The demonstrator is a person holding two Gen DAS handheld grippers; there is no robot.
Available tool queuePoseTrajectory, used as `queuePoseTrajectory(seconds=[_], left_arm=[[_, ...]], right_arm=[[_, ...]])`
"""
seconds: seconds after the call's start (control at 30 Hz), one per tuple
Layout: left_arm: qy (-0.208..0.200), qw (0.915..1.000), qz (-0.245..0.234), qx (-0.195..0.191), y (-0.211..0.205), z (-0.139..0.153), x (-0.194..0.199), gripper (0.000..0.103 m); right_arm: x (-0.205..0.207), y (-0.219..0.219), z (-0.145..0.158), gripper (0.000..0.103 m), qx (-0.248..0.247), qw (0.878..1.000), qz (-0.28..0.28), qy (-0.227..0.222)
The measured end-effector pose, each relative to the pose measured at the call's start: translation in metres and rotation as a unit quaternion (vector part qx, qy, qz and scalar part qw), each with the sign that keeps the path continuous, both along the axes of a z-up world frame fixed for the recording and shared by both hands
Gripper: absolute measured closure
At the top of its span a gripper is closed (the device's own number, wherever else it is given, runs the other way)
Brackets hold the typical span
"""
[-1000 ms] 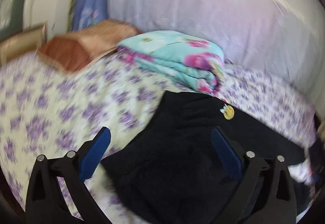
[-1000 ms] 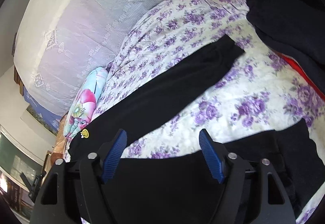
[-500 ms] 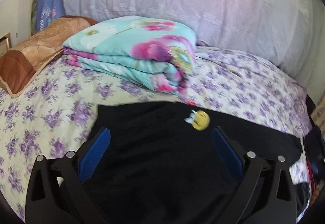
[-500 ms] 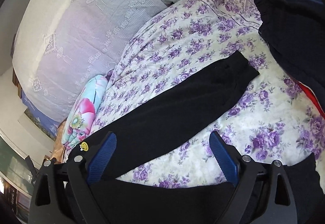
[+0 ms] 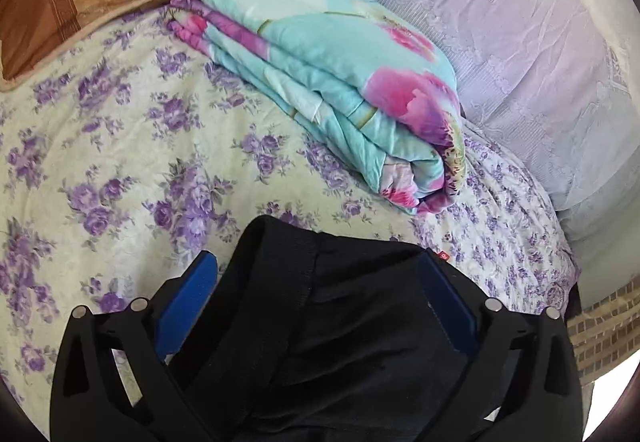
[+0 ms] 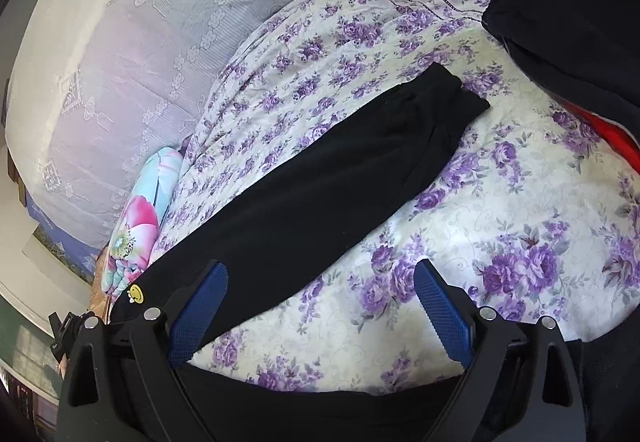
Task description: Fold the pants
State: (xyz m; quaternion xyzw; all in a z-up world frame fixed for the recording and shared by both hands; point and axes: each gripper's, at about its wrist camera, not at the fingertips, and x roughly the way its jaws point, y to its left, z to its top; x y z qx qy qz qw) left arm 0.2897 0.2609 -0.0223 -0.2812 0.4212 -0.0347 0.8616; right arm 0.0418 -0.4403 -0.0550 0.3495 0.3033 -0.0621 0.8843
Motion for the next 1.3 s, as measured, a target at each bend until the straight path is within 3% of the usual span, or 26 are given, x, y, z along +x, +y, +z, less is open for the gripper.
queuePoseTrajectory(seconds=[0.07, 0.2, 0.23, 0.33, 0.53, 0.57, 0.63, 0.7, 0.97, 1.1, 1.2, 1.3], left_arm=[[0.007, 0.9999, 0.000, 0.008, -0.001, -0.002, 0.005, 0.010], [0.029, 0.9995, -0.014, 0.007, -0.002, -0.010, 0.018, 0.043], [0.034, 0.9993, -0.016, 0.004, -0.002, -0.012, 0.021, 0.045], [0.041, 0.9989, -0.011, 0.021, -0.004, -0.016, 0.025, 0.045], [0.036, 0.9993, -0.008, -0.009, 0.001, -0.021, 0.029, 0.047], [0.033, 0.9993, -0.011, -0.012, 0.000, -0.021, 0.028, 0.051], [0.024, 0.9996, -0.016, -0.004, -0.002, -0.018, 0.026, 0.081], [0.014, 0.9997, -0.018, -0.013, -0.001, -0.016, 0.022, 0.085], [-0.005, 0.9988, -0.017, -0.047, 0.011, -0.015, 0.014, 0.088], [-0.003, 0.9987, -0.016, -0.049, 0.011, -0.022, 0.014, 0.088], [0.001, 0.9986, -0.014, -0.051, 0.013, -0.027, 0.016, 0.088], [0.009, 0.9988, -0.010, -0.046, 0.013, -0.032, 0.020, 0.088]], right_arm=[[0.002, 0.000, -0.004, 0.008, -0.005, 1.000, 0.000, 0.004], [0.004, 0.000, -0.012, 0.008, -0.003, 1.000, 0.002, 0.011], [0.003, 0.000, -0.012, 0.008, -0.001, 1.000, 0.002, 0.009], [0.003, -0.003, -0.013, 0.008, 0.005, 1.000, 0.001, 0.004], [0.004, -0.001, -0.014, 0.008, -0.003, 1.000, 0.004, 0.005], [0.004, -0.001, -0.014, 0.008, -0.003, 1.000, 0.004, 0.004], [0.002, -0.003, -0.014, 0.008, 0.003, 1.000, 0.002, -0.002], [0.001, -0.005, -0.012, 0.008, 0.015, 1.000, 0.001, -0.007], [0.016, -0.064, 0.028, 0.010, 0.093, 0.995, -0.020, -0.001], [0.041, -0.098, 0.043, 0.017, 0.059, 0.997, -0.043, 0.040], [0.056, -0.123, 0.040, 0.027, 0.028, 0.995, -0.071, 0.066], [0.076, -0.148, 0.023, 0.053, 0.039, 0.993, -0.075, 0.087]])
